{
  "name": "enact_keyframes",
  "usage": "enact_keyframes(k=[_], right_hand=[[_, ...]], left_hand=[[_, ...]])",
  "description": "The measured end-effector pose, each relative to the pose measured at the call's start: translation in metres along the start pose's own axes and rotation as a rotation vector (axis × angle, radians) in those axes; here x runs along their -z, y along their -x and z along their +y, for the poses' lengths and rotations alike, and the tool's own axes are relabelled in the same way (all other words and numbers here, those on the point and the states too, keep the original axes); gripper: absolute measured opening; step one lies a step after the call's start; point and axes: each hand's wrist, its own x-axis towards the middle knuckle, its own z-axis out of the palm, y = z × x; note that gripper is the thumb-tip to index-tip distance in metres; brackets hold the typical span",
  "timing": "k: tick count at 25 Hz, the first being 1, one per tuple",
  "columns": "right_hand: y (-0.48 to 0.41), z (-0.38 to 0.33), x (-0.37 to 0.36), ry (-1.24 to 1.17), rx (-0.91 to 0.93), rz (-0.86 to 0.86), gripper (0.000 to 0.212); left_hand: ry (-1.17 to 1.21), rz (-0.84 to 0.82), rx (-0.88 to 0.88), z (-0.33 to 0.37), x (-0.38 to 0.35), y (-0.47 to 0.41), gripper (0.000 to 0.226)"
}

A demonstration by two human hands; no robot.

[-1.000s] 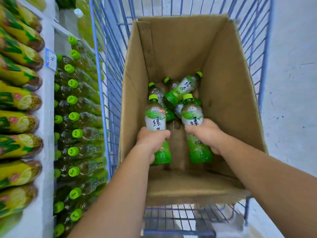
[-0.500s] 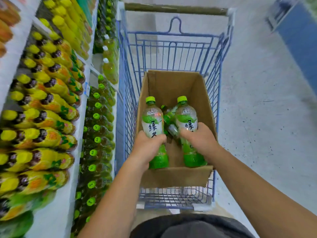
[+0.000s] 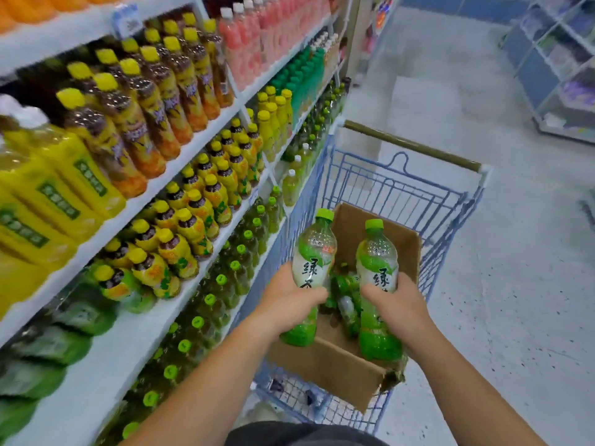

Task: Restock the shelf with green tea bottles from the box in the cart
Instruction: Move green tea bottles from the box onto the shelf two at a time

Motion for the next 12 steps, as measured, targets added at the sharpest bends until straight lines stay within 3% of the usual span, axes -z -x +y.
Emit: enact_keyframes(k=[7, 12], right_hand=[[0.034, 0.012, -0.009, 0.043, 0.184, -0.363, 0.027], [0.089, 0.007, -0.042, 0.087, 0.269, -0.534, 0.026]], left_hand=[[0.098, 0.456, 0.081, -0.027, -0.002, 0.116, 0.029], [0.144, 0.669, 0.122, -0.062, 0.018, 0.203, 0.025]])
